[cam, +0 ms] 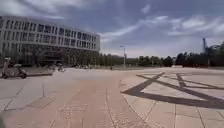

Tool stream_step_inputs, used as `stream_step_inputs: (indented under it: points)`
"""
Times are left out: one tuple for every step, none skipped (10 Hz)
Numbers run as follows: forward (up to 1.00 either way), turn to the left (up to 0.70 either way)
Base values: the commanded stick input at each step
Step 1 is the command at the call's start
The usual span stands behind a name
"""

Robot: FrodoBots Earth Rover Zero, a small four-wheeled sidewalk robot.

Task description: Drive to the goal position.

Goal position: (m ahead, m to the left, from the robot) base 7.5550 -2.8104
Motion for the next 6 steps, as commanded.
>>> stream_step_inputs:
  points:
    - [0.58,0.00]
    - [0.58,0.00]
    - [0.58,0.00]
    - [0.58,0.00]
    - [0.58,0.00]
    - [0.58,0.00]
